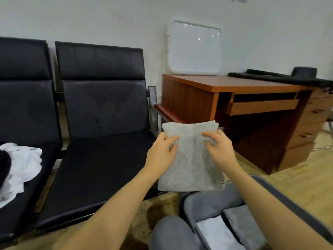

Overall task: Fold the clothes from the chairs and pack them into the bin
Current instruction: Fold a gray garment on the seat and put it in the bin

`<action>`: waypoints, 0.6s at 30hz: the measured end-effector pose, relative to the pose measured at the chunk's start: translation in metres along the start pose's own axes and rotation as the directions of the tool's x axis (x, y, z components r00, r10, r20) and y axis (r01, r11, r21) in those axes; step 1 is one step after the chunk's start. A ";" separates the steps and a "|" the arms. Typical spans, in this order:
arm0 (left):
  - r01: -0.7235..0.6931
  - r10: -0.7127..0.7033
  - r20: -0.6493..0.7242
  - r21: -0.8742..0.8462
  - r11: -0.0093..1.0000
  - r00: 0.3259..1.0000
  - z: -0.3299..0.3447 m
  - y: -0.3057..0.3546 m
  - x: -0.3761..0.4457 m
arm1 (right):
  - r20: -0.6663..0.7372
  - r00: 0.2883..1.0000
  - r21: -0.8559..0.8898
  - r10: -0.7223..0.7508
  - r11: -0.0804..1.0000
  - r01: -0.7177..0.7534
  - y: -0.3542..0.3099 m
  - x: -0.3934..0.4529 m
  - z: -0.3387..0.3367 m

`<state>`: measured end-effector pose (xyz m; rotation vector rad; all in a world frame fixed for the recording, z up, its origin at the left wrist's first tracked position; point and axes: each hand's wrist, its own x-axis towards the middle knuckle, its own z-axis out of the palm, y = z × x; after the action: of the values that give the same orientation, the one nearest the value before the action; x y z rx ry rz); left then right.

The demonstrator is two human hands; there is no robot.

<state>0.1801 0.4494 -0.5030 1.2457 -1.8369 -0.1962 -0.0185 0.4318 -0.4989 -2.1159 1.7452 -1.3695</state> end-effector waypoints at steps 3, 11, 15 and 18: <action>-0.026 0.030 0.093 -0.041 0.999 0.995 0.042 0.020 -0.004 | -0.014 0.999 -0.049 0.039 0.998 -0.040 0.039 -0.020 -0.024; 0.097 -0.045 0.374 -0.120 0.988 0.926 0.163 0.012 -0.004 | 0.154 0.959 -0.187 0.237 0.960 -0.207 0.160 -0.049 -0.040; 0.236 -0.155 0.512 -0.097 0.967 0.845 0.232 -0.012 -0.022 | 0.275 0.907 -0.221 0.319 0.939 -0.264 0.223 -0.070 -0.018; 0.347 -0.248 0.603 -0.051 0.936 0.758 0.277 -0.027 -0.048 | 0.381 0.839 -0.231 0.388 0.919 -0.319 0.264 -0.092 0.001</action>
<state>0.0007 0.3847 -0.7113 1.4641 -2.0598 -0.9959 -0.2116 0.4141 -0.7000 -1.8385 1.9671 -0.6375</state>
